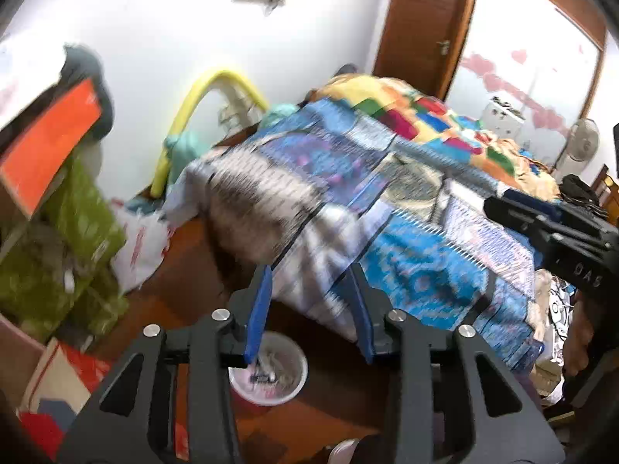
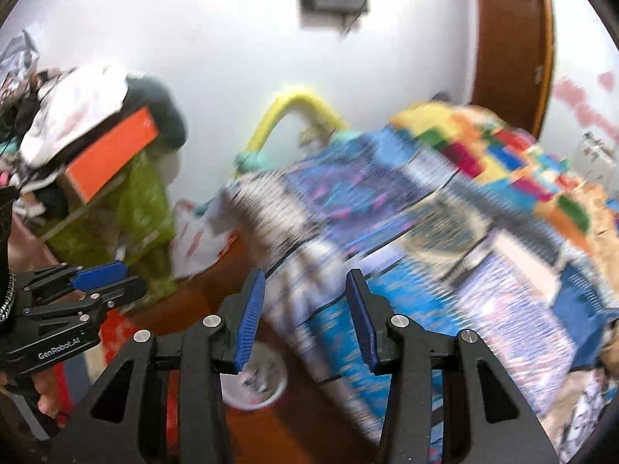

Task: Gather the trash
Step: 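Move both tools back over the bed toward the pen and purple bottle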

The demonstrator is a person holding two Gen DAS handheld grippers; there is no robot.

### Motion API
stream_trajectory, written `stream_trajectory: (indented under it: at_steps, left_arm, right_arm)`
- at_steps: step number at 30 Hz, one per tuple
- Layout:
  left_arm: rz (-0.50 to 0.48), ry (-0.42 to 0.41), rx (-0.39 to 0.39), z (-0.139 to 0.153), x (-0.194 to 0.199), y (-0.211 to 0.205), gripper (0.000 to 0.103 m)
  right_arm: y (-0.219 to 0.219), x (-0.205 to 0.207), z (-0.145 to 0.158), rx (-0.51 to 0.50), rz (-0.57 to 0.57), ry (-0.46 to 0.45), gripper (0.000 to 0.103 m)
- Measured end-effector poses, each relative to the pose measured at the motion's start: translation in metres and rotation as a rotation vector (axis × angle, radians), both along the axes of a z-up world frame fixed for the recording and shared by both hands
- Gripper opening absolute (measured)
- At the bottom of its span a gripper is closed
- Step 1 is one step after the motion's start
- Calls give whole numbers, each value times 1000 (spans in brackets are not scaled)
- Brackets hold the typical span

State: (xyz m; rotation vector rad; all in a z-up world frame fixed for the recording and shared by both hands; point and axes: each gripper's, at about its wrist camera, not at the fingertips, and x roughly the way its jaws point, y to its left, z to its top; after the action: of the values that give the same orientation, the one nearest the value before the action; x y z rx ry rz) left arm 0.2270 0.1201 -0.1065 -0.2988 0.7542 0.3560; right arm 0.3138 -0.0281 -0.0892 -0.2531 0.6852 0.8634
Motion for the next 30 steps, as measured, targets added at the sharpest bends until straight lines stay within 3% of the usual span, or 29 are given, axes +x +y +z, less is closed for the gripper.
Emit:
stream_trajectory:
  at_steps: [3, 5, 9, 18, 23, 30]
  left_arm:
    - [-39, -22, 25, 13, 26, -16, 48]
    - [-70, -31, 37, 19, 49, -28, 51]
    - [-118, -34, 60, 24, 91, -49, 60]
    - [-193, -33, 29, 6, 212, -71, 61]
    - [-195, 3, -9, -31, 287, -66, 61]
    - [-167, 84, -114, -95, 374, -50, 61]
  right_arm:
    - [-30, 13, 24, 45, -79, -125, 72]
    - [-43, 22, 32, 65, -119, -185, 78]
    - [-63, 49, 39, 86, -188, -225, 79]
    - [-95, 155, 6, 65, -336, -124, 79]
    - [-112, 211, -22, 50, -376, -31, 79]
    - [-94, 294, -81, 42, -402, 131, 78]
